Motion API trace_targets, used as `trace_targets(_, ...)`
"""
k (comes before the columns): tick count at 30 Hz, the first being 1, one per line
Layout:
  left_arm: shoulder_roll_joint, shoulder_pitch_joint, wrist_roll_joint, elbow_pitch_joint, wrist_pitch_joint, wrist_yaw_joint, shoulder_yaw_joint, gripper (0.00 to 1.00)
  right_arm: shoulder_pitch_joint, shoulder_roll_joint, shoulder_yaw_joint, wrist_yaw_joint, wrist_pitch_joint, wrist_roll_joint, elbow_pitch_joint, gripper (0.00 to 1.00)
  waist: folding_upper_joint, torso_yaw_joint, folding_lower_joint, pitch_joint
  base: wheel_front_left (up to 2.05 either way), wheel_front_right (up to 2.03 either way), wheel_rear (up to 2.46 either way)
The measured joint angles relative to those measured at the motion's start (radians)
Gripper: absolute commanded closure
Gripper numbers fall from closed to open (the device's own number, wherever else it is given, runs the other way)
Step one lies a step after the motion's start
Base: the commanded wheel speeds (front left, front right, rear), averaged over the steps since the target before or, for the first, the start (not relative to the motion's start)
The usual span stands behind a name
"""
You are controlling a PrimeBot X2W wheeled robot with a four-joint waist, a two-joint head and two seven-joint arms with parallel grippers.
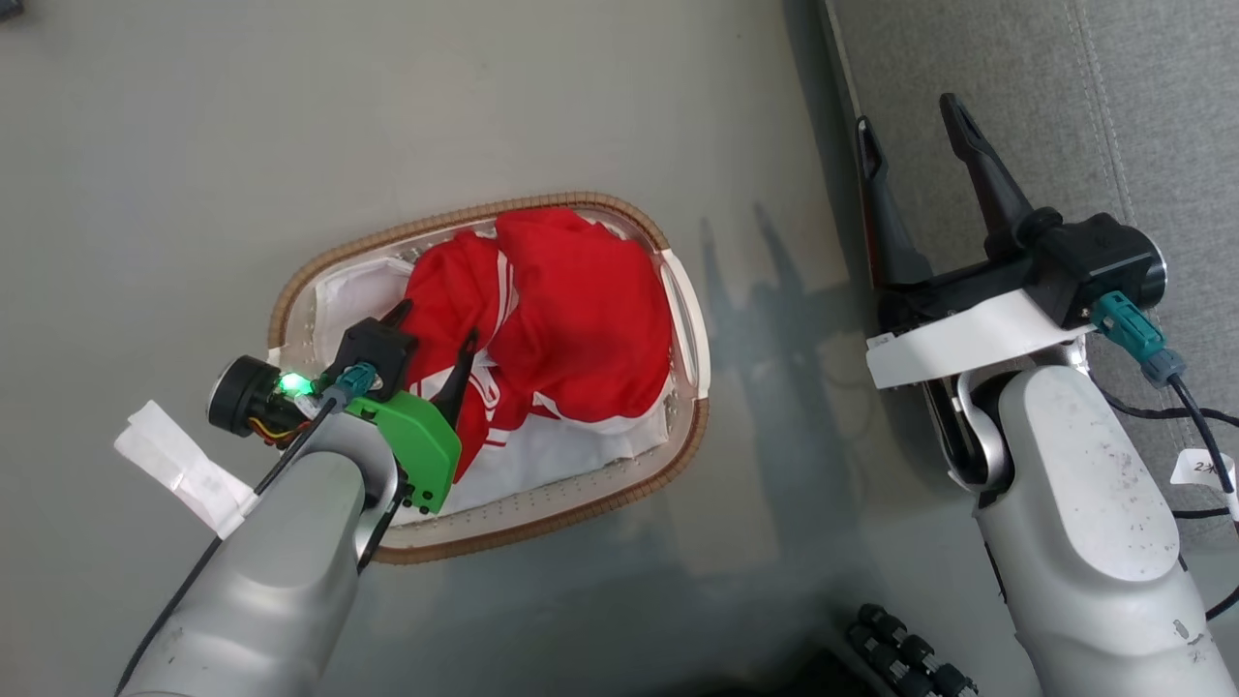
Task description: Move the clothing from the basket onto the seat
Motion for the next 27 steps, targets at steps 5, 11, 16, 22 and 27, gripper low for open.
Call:
trace_targets(5, 0.009, -0.059, -0.011, 0.061, 0.000, 0.000, -0.055, 0.00, -0.018, 0.000, 0.008, 0.000, 0.000, 0.000, -0.024, 0.00, 0.0000, -0.014, 0.0000, 0.067, 0.00, 0.00, 0.00)
trace_targets(11, 0.020, -0.112, -0.010, 0.087, 0.000, 0.000, -0.142, 0.00, -0.028, 0.000, 0.007, 0.000, 0.000, 0.004, -0.043, 0.00, 0.0000, -0.025, 0.0000, 0.136, 0.00, 0.00, 0.00)
trace_targets(16, 0.034, -0.155, 0.023, 0.114, 0.000, 0.000, -0.198, 0.00, -0.028, 0.000, 0.001, 0.000, 0.000, 0.011, -0.046, 0.00, 0.0000, -0.029, 0.0000, 0.180, 0.00, 0.00, 0.00)
trace_targets(22, 0.045, -0.196, 0.071, 0.172, 0.000, 0.008, -0.224, 0.00, -0.027, 0.000, 0.000, 0.000, 0.000, 0.018, -0.050, 0.00, 0.0000, -0.031, -0.0001, 0.212, 0.00, 0.00, 0.00)
trace_targets(27, 0.043, -0.237, 0.115, 0.205, 0.000, 0.019, -0.253, 0.00, -0.027, 0.000, 0.003, 0.000, 0.000, 0.022, -0.055, 0.00, 0.0000, -0.037, 0.0000, 0.231, 0.00, 0.00, 0.00)
